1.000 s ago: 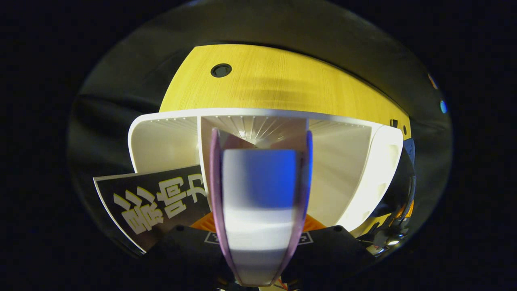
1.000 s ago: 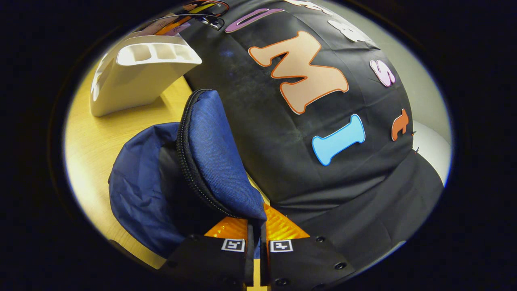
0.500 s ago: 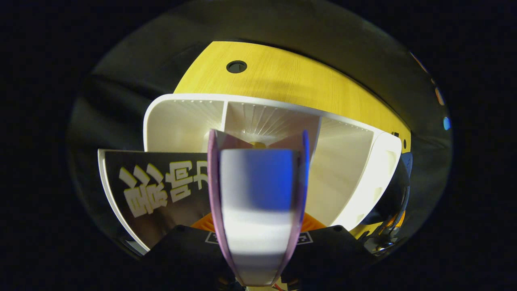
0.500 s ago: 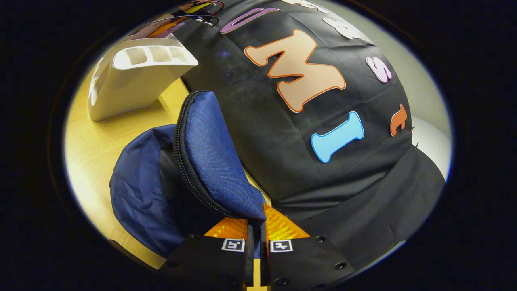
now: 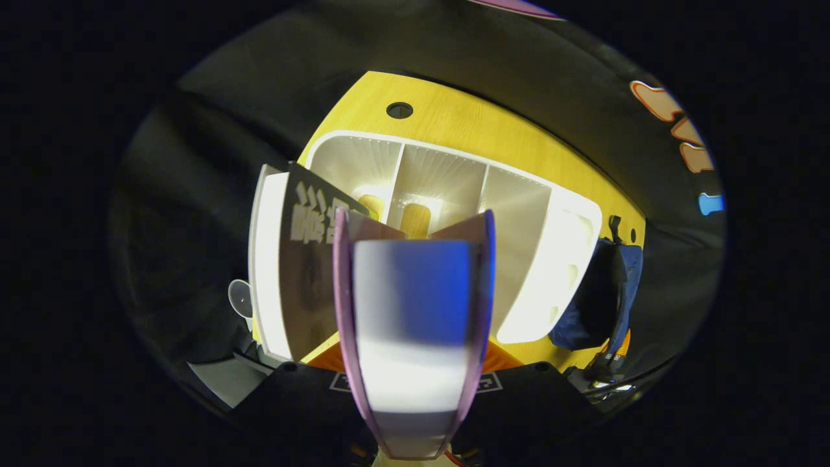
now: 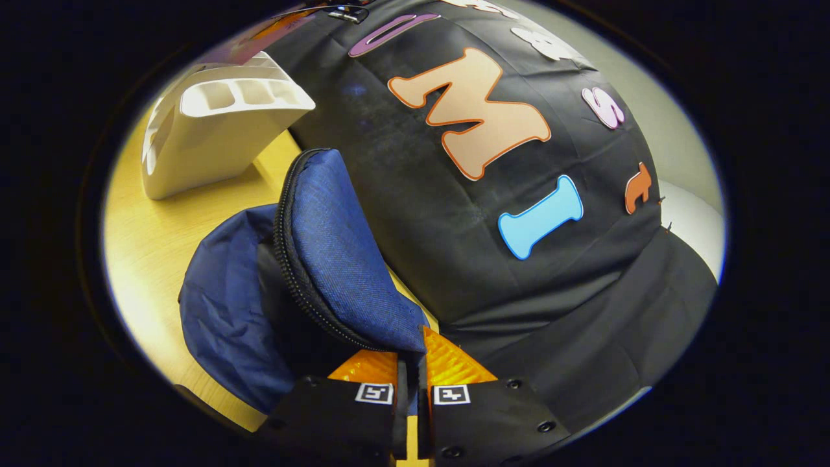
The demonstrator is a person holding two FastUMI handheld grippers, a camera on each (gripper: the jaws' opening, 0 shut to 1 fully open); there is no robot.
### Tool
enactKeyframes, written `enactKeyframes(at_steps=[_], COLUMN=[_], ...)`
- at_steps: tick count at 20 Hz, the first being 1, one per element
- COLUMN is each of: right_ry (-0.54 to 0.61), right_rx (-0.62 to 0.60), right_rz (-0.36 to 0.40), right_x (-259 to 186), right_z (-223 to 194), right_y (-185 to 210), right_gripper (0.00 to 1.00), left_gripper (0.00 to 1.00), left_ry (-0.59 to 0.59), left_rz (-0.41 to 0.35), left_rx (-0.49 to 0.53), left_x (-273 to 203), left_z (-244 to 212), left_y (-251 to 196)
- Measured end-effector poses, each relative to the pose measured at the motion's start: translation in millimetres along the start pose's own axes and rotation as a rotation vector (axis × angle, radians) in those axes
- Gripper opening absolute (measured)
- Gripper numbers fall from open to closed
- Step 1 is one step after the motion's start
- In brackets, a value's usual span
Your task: Open the schoolbag, grab two books from the bookshelf and put them into the schoolbag.
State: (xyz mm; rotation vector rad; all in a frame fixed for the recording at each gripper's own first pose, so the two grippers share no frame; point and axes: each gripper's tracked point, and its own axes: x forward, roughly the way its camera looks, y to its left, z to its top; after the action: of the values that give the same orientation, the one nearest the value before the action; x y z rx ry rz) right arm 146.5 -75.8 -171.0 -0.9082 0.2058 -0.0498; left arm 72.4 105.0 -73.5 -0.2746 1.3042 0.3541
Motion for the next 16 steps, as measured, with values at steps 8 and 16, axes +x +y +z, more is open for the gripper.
enactKeyframes(at_steps=[8,16], right_ry=[-0.008,-0.014], right_rx=[0.028,0.071], right_rz=[0.006,0.015], right_x=[-1,1], right_z=[0,0], right_y=[-3,-8], right_gripper=[0.08,0.09], left_gripper=[0.40,0.40], left_ry=[-0.058,-0.081], left_rz=[-0.041,-0.228], left_rx=[0.010,0.041], left_x=[-66,-82], left_z=[-33,-63], left_y=[-15,-72])
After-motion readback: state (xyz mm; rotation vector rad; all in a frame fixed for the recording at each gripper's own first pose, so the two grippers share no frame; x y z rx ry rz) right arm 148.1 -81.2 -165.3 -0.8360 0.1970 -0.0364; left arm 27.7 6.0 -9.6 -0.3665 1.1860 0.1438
